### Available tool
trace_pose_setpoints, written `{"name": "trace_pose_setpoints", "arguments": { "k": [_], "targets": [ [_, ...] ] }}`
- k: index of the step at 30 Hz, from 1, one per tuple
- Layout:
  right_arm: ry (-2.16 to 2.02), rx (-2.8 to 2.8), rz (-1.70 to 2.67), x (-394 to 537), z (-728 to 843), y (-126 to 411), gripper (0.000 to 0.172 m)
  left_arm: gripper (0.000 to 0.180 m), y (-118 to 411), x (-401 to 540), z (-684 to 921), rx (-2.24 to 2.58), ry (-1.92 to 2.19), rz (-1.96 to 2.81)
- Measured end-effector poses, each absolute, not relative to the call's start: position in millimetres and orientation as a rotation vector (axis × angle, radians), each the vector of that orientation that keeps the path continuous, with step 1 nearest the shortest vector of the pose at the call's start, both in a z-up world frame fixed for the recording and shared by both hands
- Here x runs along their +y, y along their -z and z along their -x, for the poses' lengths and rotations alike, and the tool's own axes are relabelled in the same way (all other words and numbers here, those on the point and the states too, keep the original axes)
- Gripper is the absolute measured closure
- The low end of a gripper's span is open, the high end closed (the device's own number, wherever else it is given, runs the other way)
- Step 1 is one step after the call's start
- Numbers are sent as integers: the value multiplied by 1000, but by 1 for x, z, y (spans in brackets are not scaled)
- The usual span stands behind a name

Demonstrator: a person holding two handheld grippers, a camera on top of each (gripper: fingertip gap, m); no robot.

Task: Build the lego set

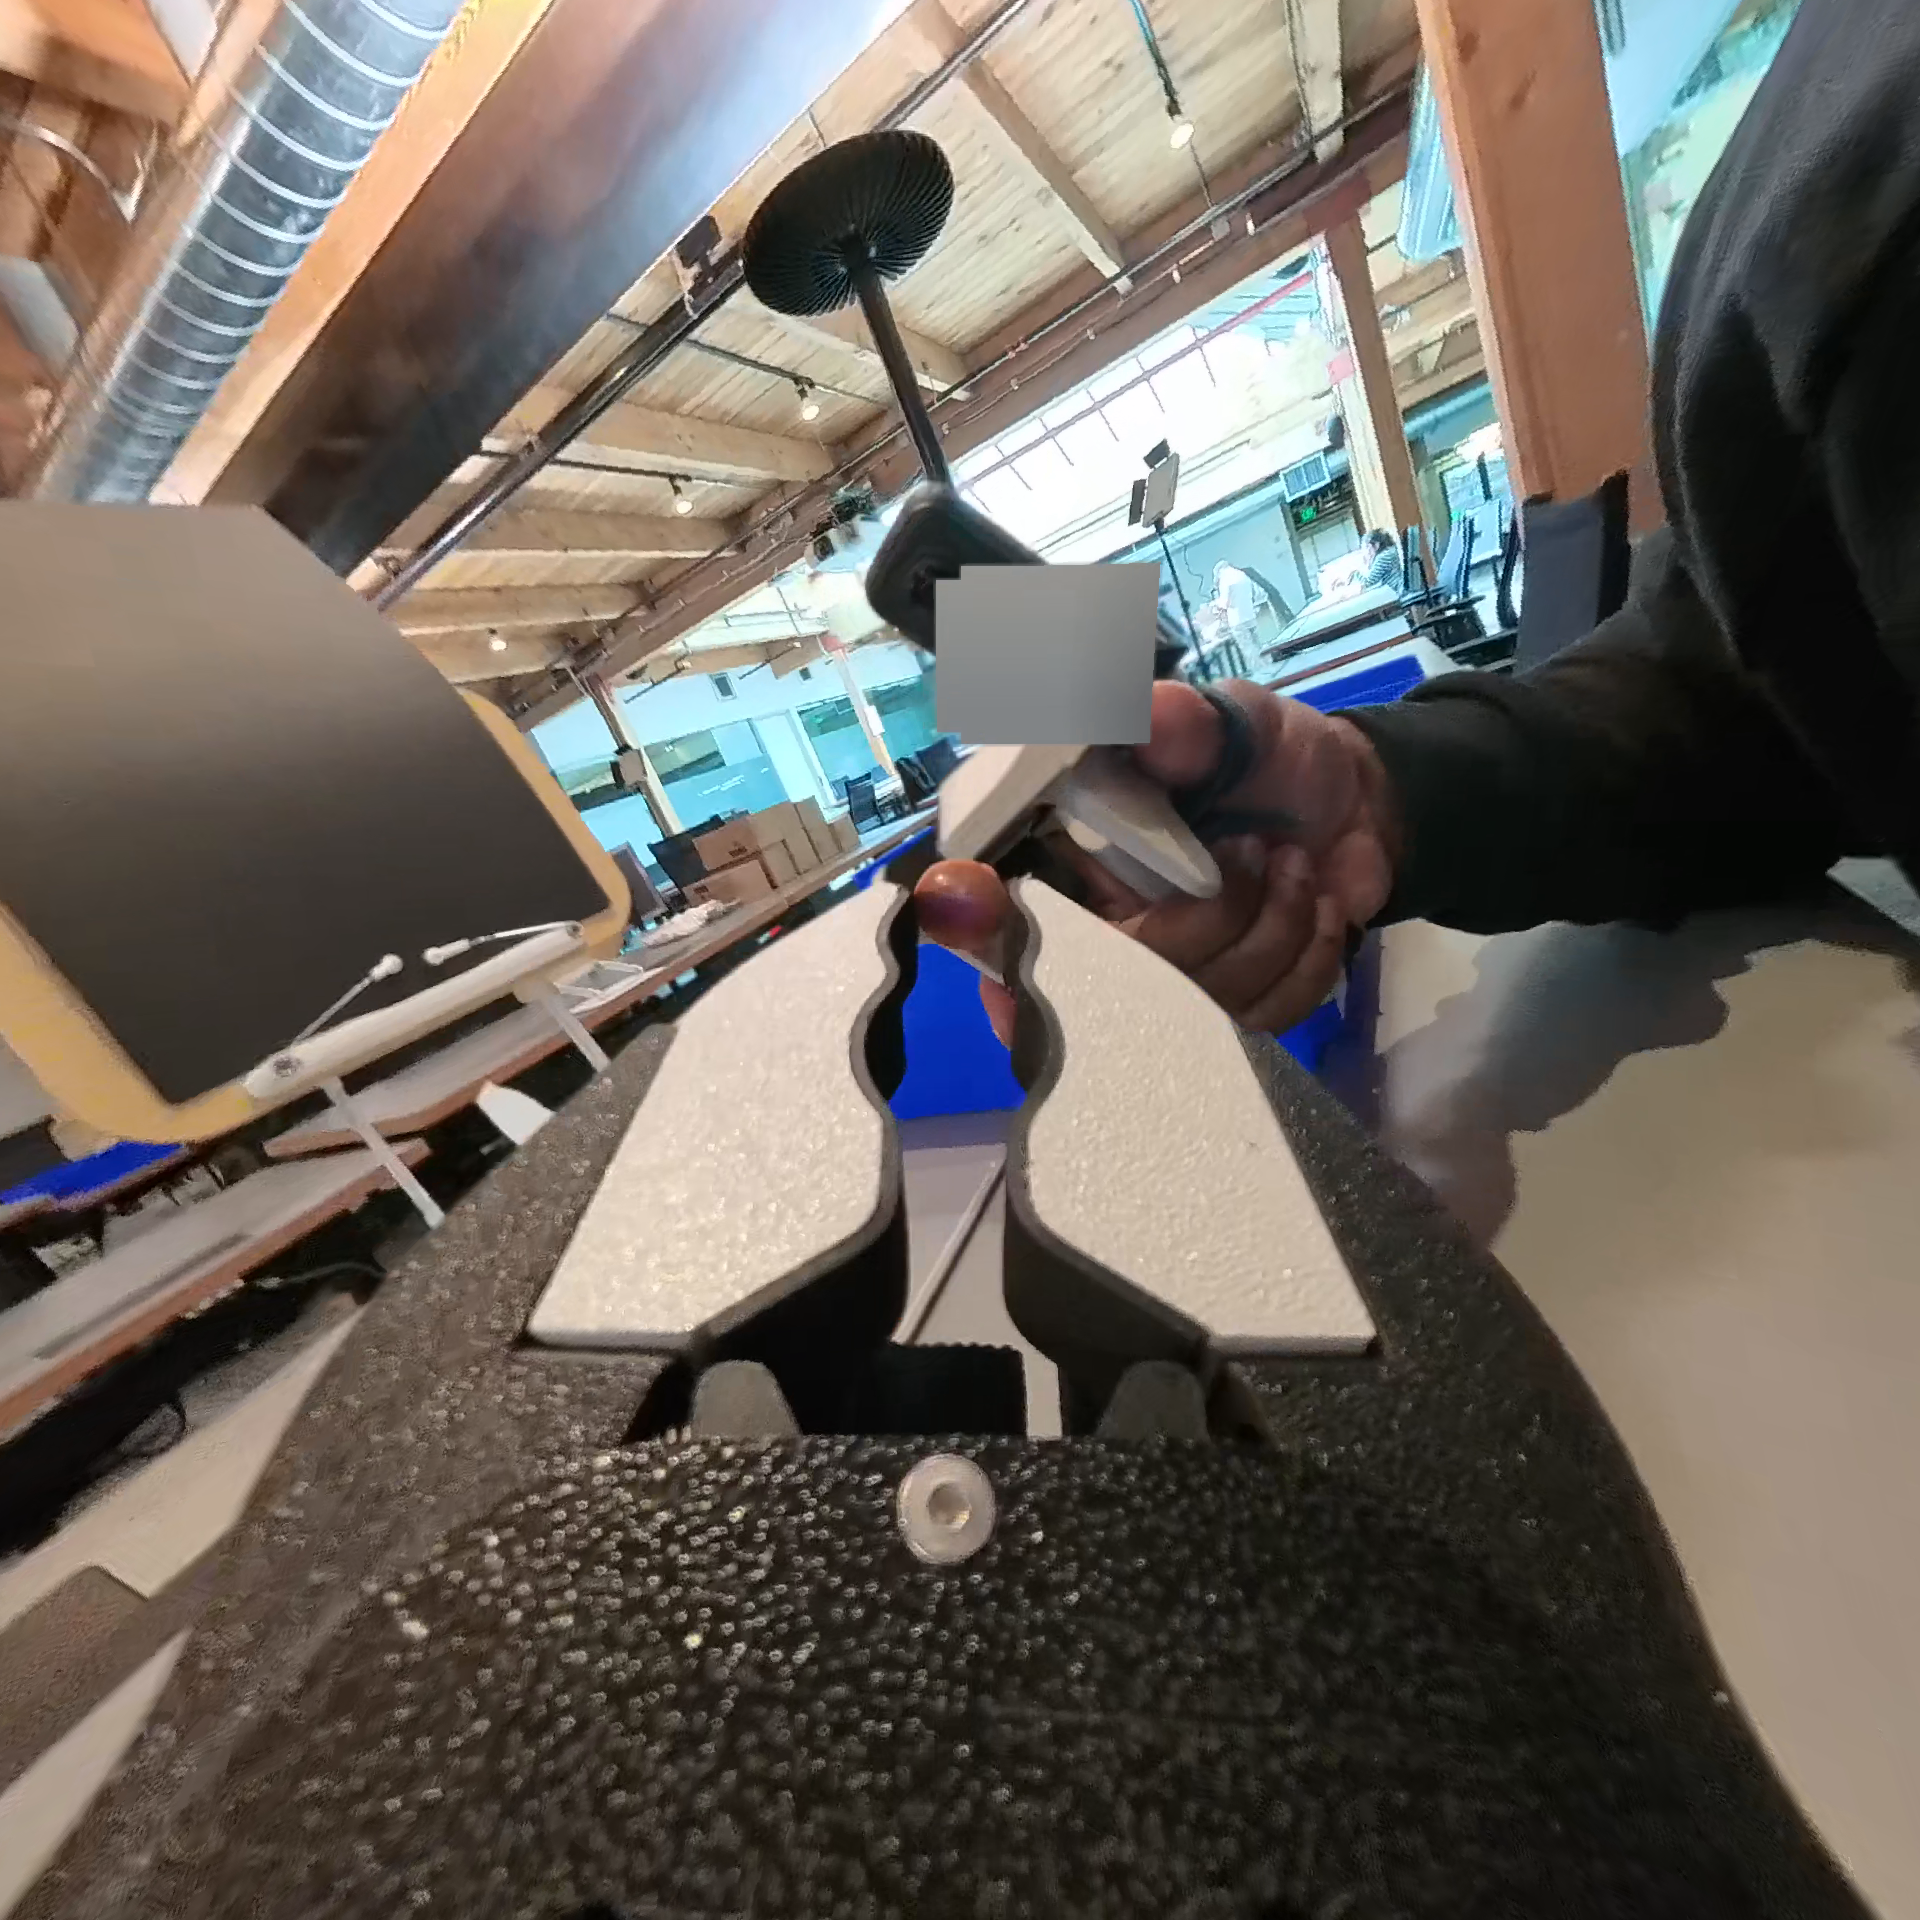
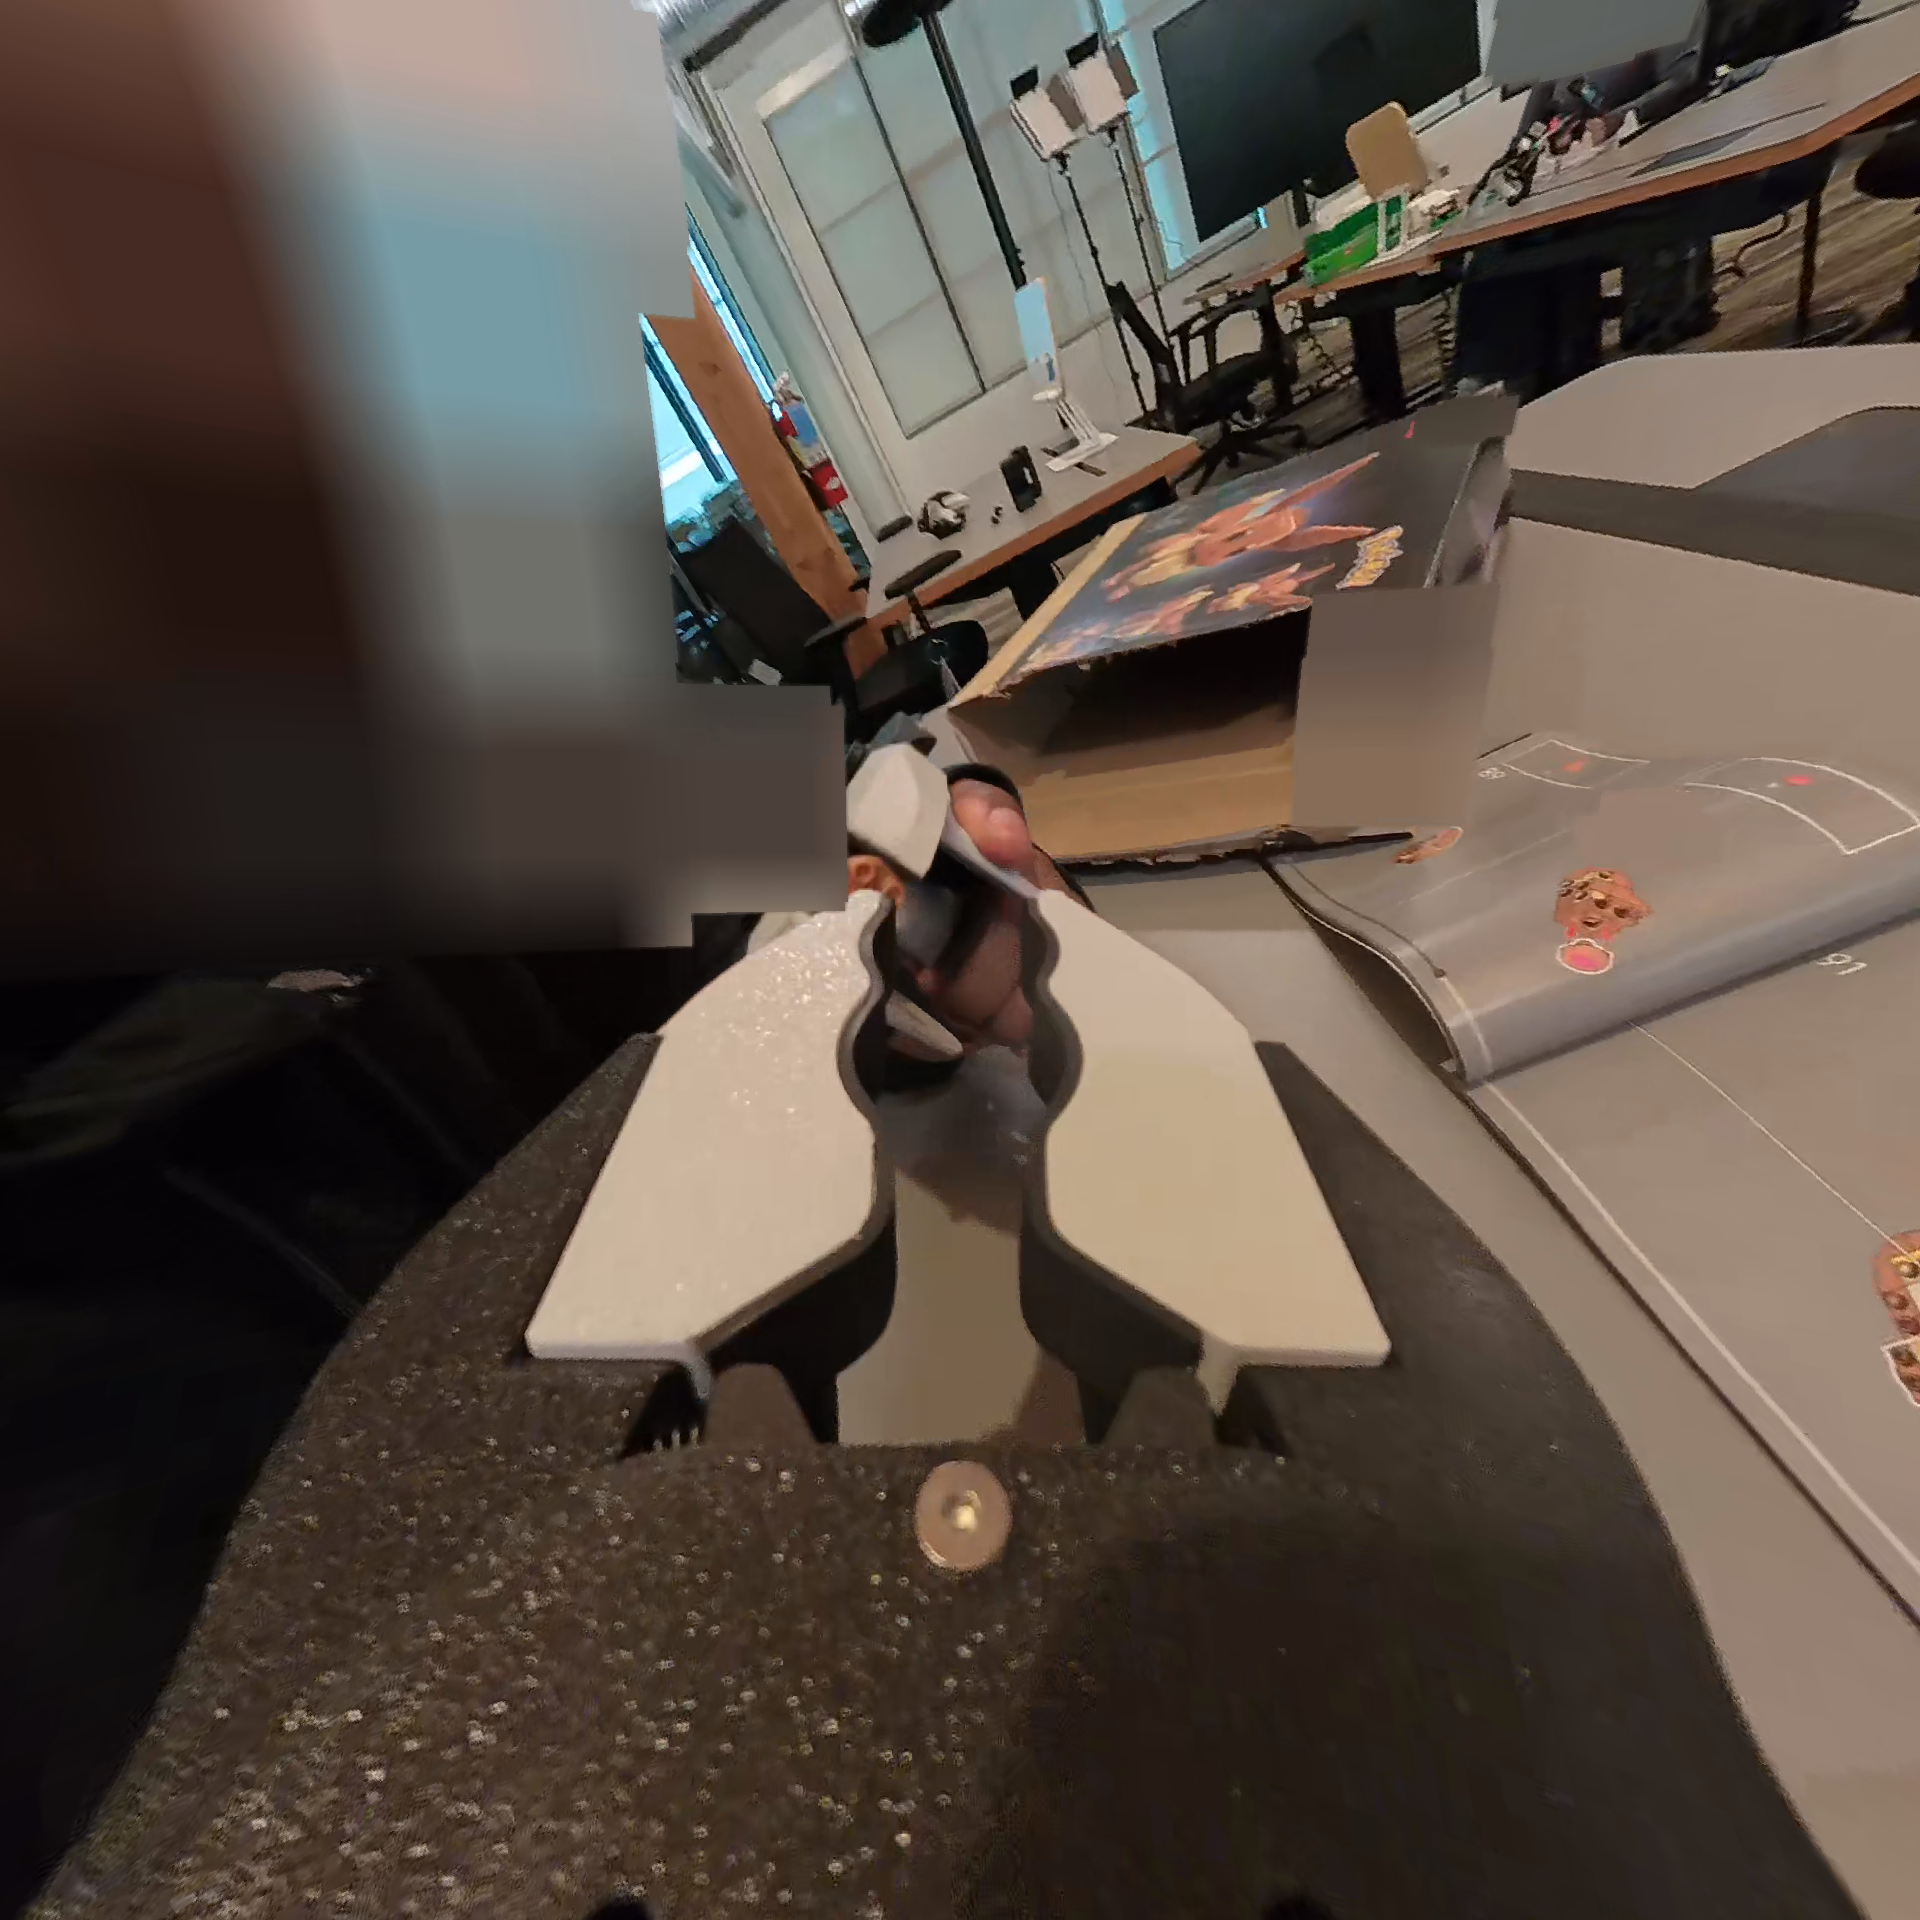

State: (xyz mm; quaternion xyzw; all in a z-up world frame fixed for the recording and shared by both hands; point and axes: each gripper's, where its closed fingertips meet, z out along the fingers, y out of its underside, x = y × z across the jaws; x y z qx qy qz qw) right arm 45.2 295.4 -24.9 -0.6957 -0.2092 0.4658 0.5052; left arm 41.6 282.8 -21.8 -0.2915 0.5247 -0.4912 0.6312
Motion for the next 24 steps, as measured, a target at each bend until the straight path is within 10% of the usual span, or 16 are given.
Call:
{"name": "trace_pose_setpoints", "arguments": {
  "k": [24],
  "targets": [
    [-1059, -527, 1688, 294, -43, 35, 151, 165, 11, 294, -34, 1106, 1174, 708]
  ]
}}
